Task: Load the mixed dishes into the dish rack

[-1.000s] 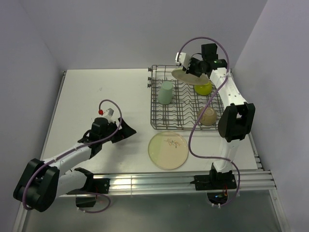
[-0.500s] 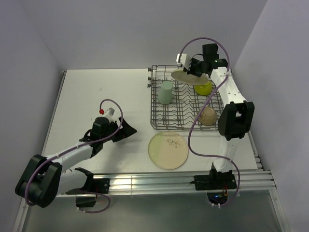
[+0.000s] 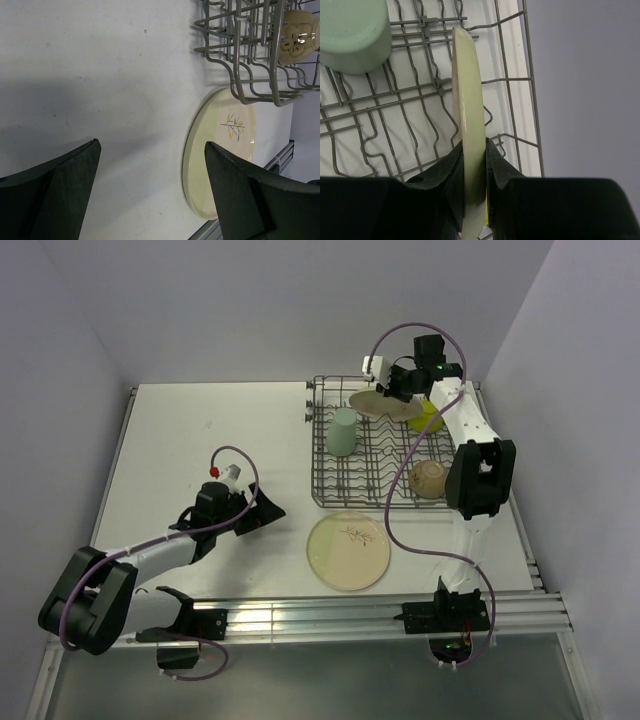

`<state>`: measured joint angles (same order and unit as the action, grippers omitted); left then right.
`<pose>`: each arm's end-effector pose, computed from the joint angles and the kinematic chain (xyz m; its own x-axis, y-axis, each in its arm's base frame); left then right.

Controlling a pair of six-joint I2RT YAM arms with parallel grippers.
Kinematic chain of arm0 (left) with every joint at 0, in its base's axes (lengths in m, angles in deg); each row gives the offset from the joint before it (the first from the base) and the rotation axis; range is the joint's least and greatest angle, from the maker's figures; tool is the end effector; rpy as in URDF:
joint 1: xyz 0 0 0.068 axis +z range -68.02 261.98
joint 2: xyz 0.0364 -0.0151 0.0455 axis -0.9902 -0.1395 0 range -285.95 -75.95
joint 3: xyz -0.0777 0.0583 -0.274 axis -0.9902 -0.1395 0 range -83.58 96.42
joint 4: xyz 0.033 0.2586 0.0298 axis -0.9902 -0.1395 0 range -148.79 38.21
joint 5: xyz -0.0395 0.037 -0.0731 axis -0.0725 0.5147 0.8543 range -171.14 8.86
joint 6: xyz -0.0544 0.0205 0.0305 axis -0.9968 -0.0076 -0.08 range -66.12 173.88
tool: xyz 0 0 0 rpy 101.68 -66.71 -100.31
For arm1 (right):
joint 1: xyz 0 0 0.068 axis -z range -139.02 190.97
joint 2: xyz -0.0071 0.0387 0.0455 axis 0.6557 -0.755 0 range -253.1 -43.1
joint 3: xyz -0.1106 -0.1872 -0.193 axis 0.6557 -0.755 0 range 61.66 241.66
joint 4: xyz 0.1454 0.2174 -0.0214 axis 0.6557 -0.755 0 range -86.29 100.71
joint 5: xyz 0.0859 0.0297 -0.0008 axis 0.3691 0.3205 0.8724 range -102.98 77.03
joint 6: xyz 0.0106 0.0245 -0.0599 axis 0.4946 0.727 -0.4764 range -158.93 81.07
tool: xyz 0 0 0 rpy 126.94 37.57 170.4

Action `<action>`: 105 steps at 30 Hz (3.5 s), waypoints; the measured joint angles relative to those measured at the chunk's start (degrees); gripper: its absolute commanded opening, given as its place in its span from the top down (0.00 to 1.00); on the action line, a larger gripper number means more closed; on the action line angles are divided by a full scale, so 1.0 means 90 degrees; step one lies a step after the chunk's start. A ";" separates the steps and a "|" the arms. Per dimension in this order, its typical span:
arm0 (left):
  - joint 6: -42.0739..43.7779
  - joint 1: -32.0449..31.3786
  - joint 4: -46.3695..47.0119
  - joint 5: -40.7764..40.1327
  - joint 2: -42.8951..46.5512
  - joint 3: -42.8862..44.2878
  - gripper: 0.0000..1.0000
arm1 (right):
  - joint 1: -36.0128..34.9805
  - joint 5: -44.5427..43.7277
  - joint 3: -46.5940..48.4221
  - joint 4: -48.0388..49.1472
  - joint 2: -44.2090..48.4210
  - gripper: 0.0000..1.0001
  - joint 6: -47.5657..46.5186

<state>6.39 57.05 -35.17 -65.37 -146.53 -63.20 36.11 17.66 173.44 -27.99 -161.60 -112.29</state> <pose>0.2051 -0.1109 0.1609 -0.7893 -0.4153 -0.4522 0.0433 0.6971 -0.7157 0.4853 0.0676 0.3083 0.2083 -0.8096 -0.5487 -0.8029 0.1788 -0.5687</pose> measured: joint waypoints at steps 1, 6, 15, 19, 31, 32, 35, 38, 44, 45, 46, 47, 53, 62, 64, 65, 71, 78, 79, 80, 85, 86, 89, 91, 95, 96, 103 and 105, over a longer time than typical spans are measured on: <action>0.0000 -0.0010 0.0019 0.0000 -0.0032 0.0000 0.09 | 0.0012 0.0007 0.0005 -0.0002 0.0000 1.00 0.0002; -0.0022 -0.0056 0.0117 0.0005 -0.0160 0.0000 0.09 | 0.0046 0.0061 0.0010 0.0017 -0.0019 1.00 0.0024; -0.0024 -0.0104 0.0267 0.0049 -0.0299 0.0002 0.09 | 0.0075 0.0168 -0.0202 0.0374 0.0027 0.67 0.0267; -0.0027 -0.0129 0.0272 0.0066 -0.0308 0.0002 0.09 | 0.0080 0.0138 -0.0527 0.0911 0.0070 0.57 0.0265; -0.0032 -0.0177 0.0277 0.0100 -0.0350 0.0002 0.09 | 0.0126 0.0034 -0.1205 0.1506 0.0272 0.36 0.0381; -0.0032 -0.0177 0.0277 0.0097 -0.0347 0.0002 0.09 | 0.0129 0.0036 -0.1231 0.1508 0.0308 0.36 0.0384; -0.0032 -0.0189 0.0272 0.0097 -0.0342 0.0002 0.09 | 0.0131 0.0034 -0.1316 0.1559 0.0425 0.36 0.0384; -0.0032 -0.0194 0.0272 0.0097 -0.0323 0.0002 0.09 | 0.0131 0.0032 -0.1455 0.1598 0.0580 0.35 0.0384; -0.0039 -0.0204 0.0272 0.0095 -0.0306 0.0002 0.09 | 0.0134 0.0085 -0.1768 0.1702 0.0879 0.34 0.0384; -0.0041 -0.0209 0.0272 0.0097 -0.0306 0.0002 0.09 | 0.0134 0.0097 -0.1797 0.1707 0.0918 0.34 0.0384; -0.0044 -0.0214 0.0274 0.0097 -0.0306 0.0002 0.09 | 0.0134 0.0107 -0.1826 0.1707 0.0959 0.34 0.0384; -0.0046 -0.0216 0.0272 0.0097 -0.0306 0.0002 0.09 | 0.0134 0.0112 -0.1853 0.1705 0.1005 0.34 0.0384; -0.0049 -0.0255 0.0270 0.0095 -0.0279 0.0002 0.09 | 0.0126 0.0197 -0.1979 0.1681 0.1280 0.34 0.0374; -0.0051 -0.0316 0.0267 0.0092 -0.0260 0.0002 0.08 | 0.0036 0.0386 -0.2341 0.1673 0.1744 0.34 0.0304; -0.0053 -0.0335 0.0267 0.0092 -0.0262 0.0002 0.09 | -0.0012 0.0396 -0.2348 0.1671 0.1761 0.34 0.0274; -0.0068 -0.0342 0.0270 0.0092 -0.0267 0.0002 0.09 | -0.0039 0.0398 -0.2353 0.1668 0.1763 0.34 0.0257; -0.0141 -0.0355 0.0257 0.0092 -0.0284 0.0002 0.09 | -0.0260 0.0464 -0.2424 0.1532 0.1787 0.33 0.0209; -0.0168 -0.0420 -0.0053 0.0092 -0.0284 0.0104 0.11 | -0.0716 0.0593 -0.2472 0.1542 0.2484 0.33 0.0474; -0.0165 -0.0459 -0.0158 0.0095 -0.0296 0.0170 0.12 | -0.0782 0.0614 -0.2438 0.1593 0.2623 0.33 0.0607; -0.0165 -0.0515 -0.0289 0.0097 -0.0318 0.0267 0.13 | -0.0833 0.0636 -0.2375 0.1707 0.2747 0.32 0.0792; -0.0141 -0.1277 -0.1134 -0.0010 -0.0520 0.1149 0.17 | -0.0984 0.0746 -0.1615 0.2951 0.3087 0.18 0.2885; -0.0151 -0.1472 -0.1260 -0.0085 -0.0495 0.1282 0.17 | -0.0971 0.0714 -0.1472 0.3351 0.3116 0.18 0.3585; -0.0301 -0.1977 -0.1642 -0.0238 -0.0272 0.1452 0.18 | -0.0976 0.0549 -0.0957 0.4167 0.3152 0.10 0.5804; -0.0474 -0.2234 -0.1994 -0.0423 0.0061 0.1421 0.18 | -0.1044 0.0345 -0.0806 0.4425 0.3269 0.04 0.7057; -0.0814 -0.2635 -0.2676 -0.0869 0.0991 0.1253 0.19 | -0.2227 -0.0940 -0.2006 0.4505 0.4556 0.00 0.8444; -0.0872 -0.2696 -0.2803 -0.0954 0.1139 0.1209 0.19 | -0.2645 -0.1190 -0.2341 0.4359 0.4903 0.00 0.8565; -0.1370 -0.3140 -0.3169 -0.1256 0.1365 0.0760 0.21 | -0.3966 -0.2897 -0.4199 0.3480 0.7427 0.00 1.0159; -0.1528 -0.3359 -0.3062 -0.1336 0.1005 0.0760 0.21 | -0.3995 -0.2990 -0.4539 0.3281 0.7949 0.01 1.0557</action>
<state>-7.36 26.82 -62.73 -77.39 -137.48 -56.36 0.16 -9.25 132.59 1.54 -90.06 -17.28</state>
